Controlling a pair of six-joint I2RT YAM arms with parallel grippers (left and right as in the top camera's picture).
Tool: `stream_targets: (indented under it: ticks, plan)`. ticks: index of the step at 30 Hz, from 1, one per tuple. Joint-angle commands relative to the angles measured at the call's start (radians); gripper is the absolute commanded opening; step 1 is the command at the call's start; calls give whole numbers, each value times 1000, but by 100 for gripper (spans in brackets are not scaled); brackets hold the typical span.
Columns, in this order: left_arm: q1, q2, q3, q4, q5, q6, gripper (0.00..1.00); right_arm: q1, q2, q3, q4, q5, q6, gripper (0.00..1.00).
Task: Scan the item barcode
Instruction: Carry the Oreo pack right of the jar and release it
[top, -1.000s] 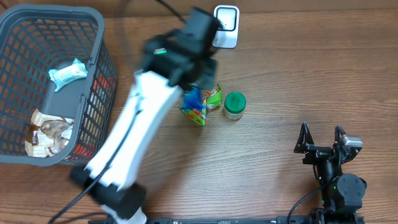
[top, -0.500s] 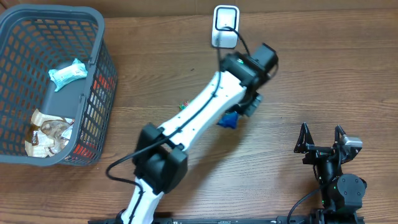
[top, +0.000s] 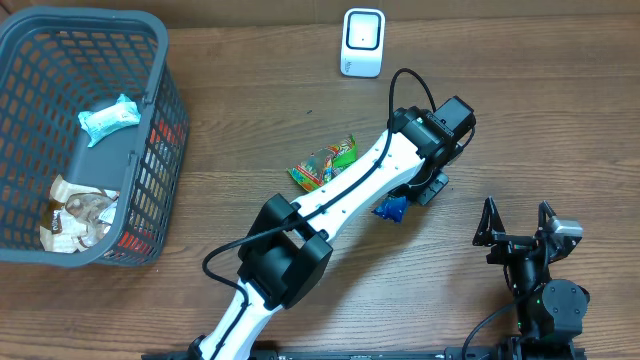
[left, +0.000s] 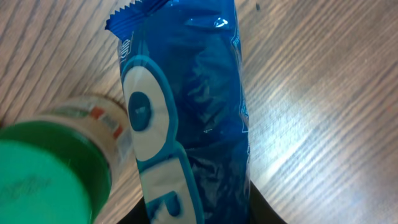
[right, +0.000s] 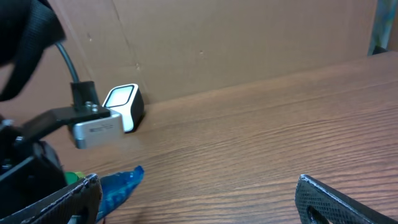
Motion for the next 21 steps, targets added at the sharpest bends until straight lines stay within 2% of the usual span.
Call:
stream_targets:
  ticks: [1,3,5,7,10,15,21]
  plan:
    - [7,31,2,18,27,2,27,0,0,-10,8,-5,3,100]
    - [7,33,1,22,28,2,39,0,0,-10,8,-5,3,100]
    - [7,33,0,24,27,3,61,0,0,-10,8,-5,3,100]
    - [8,33,0,26,26,3,72,0,0,-10,8,-5,3,100]
    - [12,33,0,26,26,2,75,0,0,-10,8,-5,3,100]
    - [19,14,18,8,-39,2,72,0,0,-10,8,-5,3,100]
    - [46,-112,111,-59,-101,2,72,0,0,-10,8,-5,3,100]
